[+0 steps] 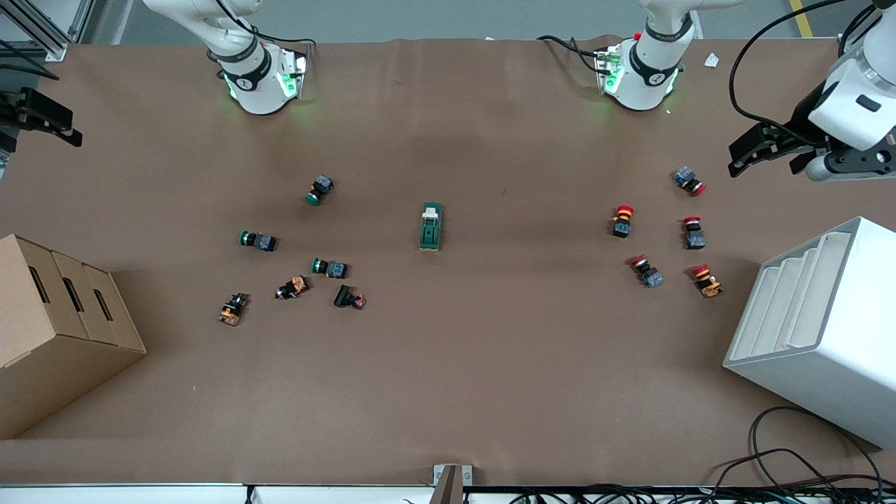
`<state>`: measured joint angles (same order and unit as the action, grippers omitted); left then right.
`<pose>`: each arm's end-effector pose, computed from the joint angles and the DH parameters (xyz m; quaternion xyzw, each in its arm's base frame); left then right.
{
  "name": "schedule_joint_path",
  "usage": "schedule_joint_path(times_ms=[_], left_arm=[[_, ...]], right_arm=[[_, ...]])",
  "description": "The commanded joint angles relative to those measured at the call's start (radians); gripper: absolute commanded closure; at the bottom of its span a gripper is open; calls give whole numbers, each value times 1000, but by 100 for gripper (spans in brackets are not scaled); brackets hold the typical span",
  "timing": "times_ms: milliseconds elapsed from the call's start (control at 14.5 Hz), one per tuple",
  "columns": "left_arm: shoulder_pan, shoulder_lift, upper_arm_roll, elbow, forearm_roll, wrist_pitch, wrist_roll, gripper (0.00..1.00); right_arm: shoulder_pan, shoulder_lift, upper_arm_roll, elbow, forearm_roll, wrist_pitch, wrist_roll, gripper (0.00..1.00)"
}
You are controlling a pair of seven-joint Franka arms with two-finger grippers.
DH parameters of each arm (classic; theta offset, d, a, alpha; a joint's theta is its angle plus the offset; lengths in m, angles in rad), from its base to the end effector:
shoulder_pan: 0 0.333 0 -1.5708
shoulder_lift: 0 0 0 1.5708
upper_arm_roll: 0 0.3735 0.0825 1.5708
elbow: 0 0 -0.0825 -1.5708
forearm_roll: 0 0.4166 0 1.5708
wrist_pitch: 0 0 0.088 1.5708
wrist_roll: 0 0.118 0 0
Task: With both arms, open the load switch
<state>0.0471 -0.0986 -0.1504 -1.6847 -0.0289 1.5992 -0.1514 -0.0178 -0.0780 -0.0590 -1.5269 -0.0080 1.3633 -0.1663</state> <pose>0.5493 -0.0649 0.6714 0.9997 0.0247 0.0051 0.0078 0.5325 -0.0437 0.7192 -0.9981 -0.0442 0.0427 0.0036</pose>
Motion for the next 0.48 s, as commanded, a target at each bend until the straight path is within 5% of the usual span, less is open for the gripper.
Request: schedule_joint_path(times_ms=[0, 415], left_arm=[[2, 49, -3, 72, 24, -39, 10, 0], [4, 51, -2, 72, 40, -54, 10, 0]], right_arm=[[5, -57, 4, -71, -10, 23, 5, 0], [7, -63, 11, -82, 2, 36, 8, 0]])
